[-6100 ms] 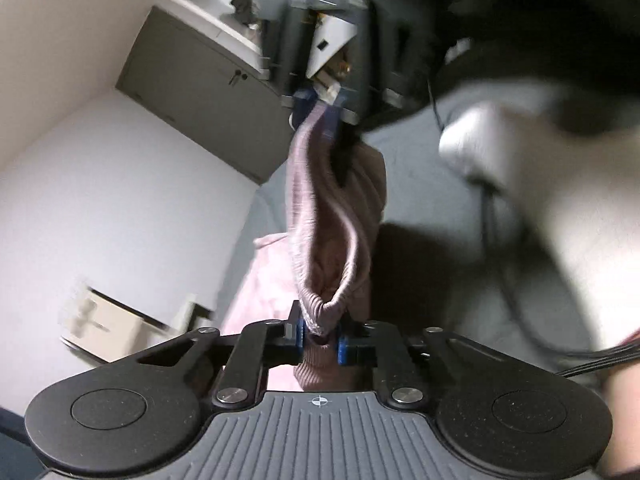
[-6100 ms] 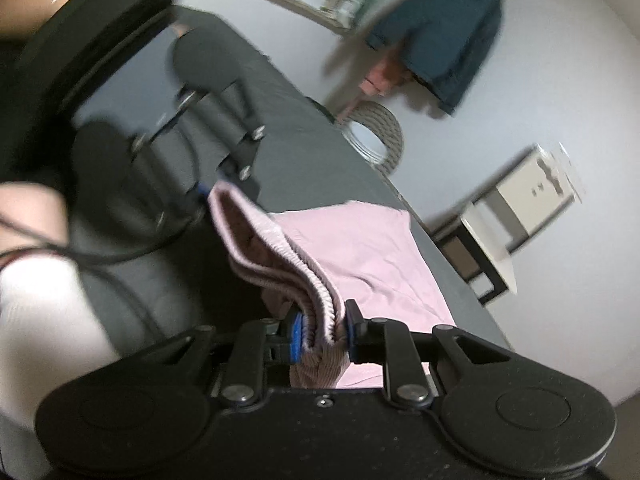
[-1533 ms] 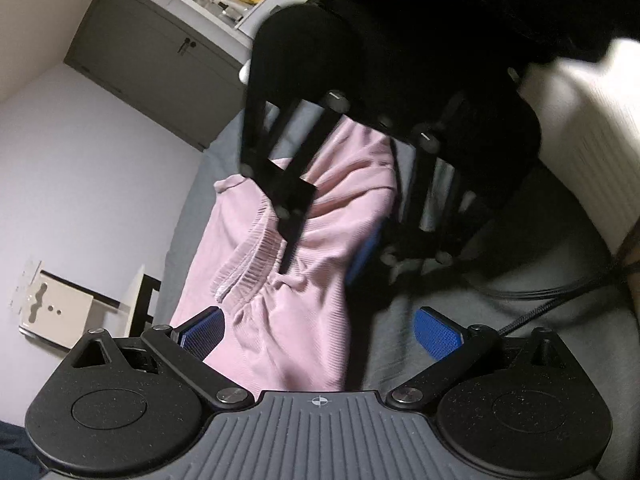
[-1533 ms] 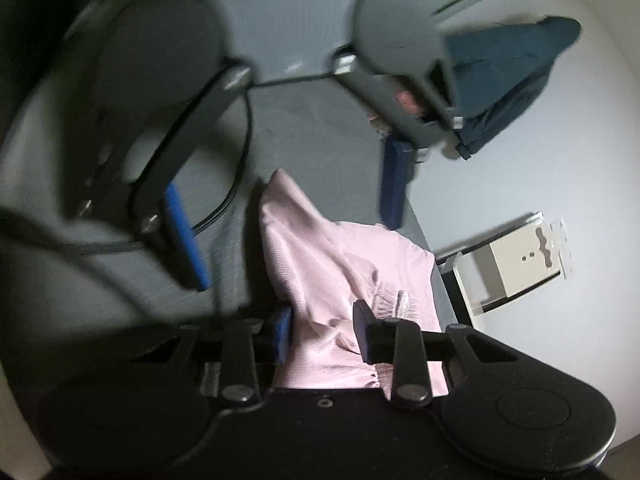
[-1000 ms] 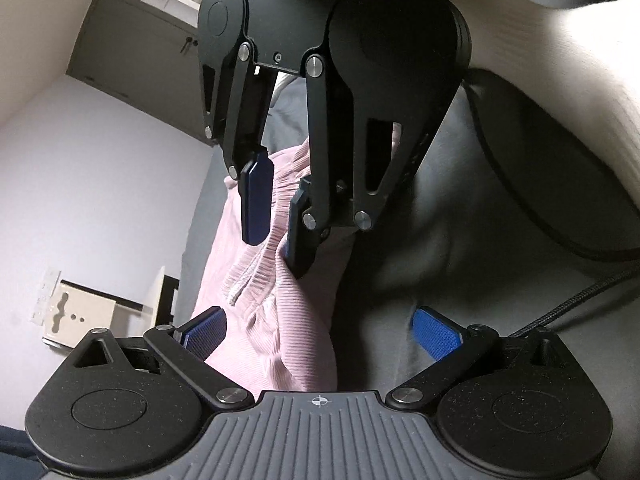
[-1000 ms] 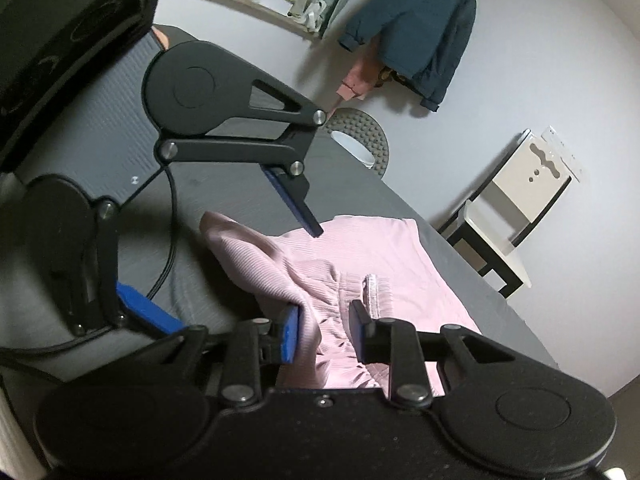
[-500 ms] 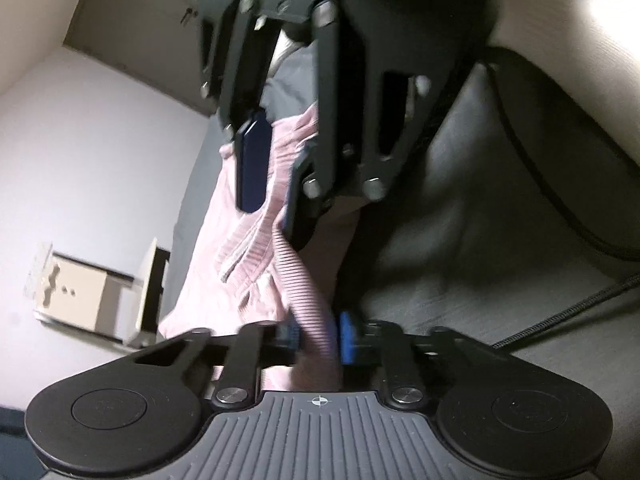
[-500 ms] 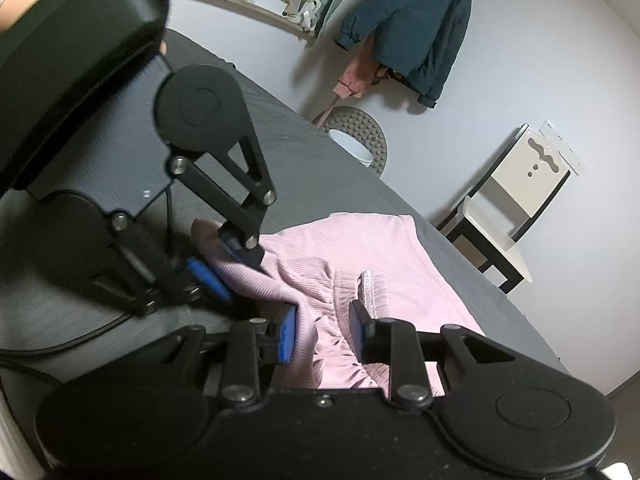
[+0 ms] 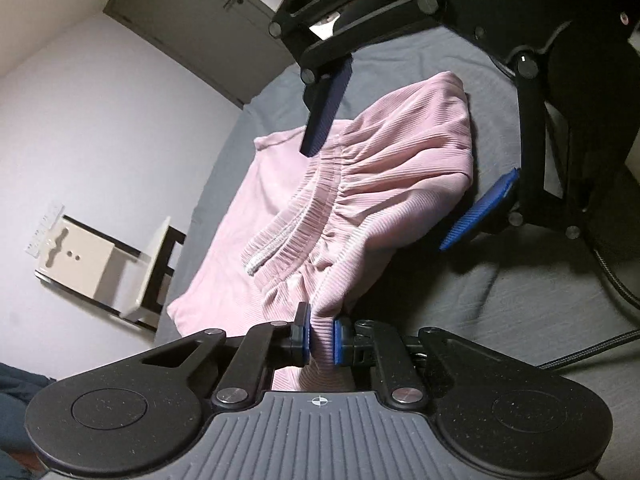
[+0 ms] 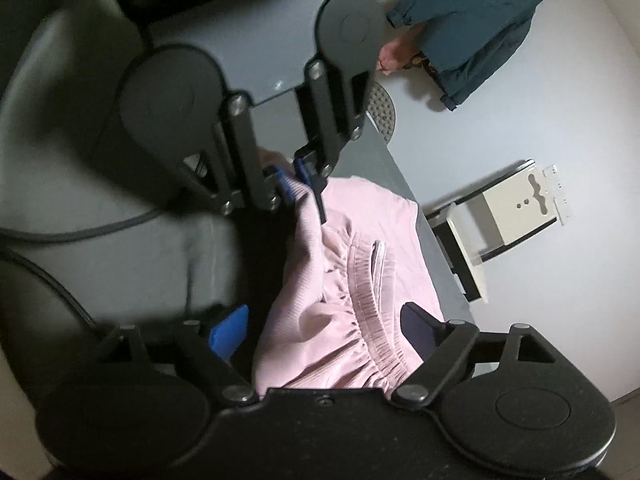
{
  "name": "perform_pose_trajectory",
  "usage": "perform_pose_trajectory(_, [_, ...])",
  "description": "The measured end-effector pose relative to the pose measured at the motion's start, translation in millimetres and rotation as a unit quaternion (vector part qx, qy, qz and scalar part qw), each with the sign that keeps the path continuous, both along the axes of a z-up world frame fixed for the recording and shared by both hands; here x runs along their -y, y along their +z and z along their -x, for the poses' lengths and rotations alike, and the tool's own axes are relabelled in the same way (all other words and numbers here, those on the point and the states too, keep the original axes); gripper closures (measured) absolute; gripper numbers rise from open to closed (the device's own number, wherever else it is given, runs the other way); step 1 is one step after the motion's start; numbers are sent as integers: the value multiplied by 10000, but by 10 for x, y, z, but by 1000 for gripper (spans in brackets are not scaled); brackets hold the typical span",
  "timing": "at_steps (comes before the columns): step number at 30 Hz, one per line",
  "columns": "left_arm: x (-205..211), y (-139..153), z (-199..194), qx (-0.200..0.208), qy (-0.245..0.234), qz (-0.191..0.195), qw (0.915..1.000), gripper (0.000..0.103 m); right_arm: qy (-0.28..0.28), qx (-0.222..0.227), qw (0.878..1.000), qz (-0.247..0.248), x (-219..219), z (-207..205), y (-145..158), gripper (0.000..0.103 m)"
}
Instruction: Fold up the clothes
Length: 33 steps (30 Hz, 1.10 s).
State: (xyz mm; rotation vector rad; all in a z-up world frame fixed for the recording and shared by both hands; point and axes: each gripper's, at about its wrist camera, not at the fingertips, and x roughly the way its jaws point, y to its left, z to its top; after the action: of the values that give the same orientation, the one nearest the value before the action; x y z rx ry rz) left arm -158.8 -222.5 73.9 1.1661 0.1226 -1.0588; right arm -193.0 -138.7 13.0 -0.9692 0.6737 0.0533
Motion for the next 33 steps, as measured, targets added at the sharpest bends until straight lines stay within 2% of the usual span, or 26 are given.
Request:
perform_pose_trajectory(6, [-10,5,-23,-89,119,82,9999,91,-119,21,9997,189,-1,-76,-115,19])
perform_pose_trajectory(10, [-54,38,0,-48,152,124,9998,91,-76,53,9990,447,-6,-95,-164,14])
perform_pose_trajectory(13, [-107,81,92,-78,187,180,9996,91,-14,130,9958,909,4,-63,-224,14])
perform_pose_trajectory(15, [-92,78,71,-82,194,179,9996,91,9,98,9920,1256,27,-35,-280,16])
perform_pose_trajectory(16, [-83,76,59,-84,197,178,9996,91,9,121,9932,1157,52,-27,-261,16])
perform_pose_trajectory(20, [-74,87,38,-106,209,211,9995,91,22,20,9902,1394,123,-32,-302,20])
perform_pose_trajectory(22, [-68,92,23,-112,222,222,9994,91,29,-31,9885,1510,159,-35,-322,26])
perform_pose_trajectory(26, [-60,90,-12,-136,259,210,9993,91,81,-112,9853,1702,226,-18,-346,31])
perform_pose_trajectory(31, [-43,84,-30,-138,271,195,9993,91,58,-336,9843,1733,343,-55,-376,53])
perform_pose_trajectory(33, [-35,76,-33,-131,273,189,9994,91,48,-352,9836,1769,370,-47,-392,55])
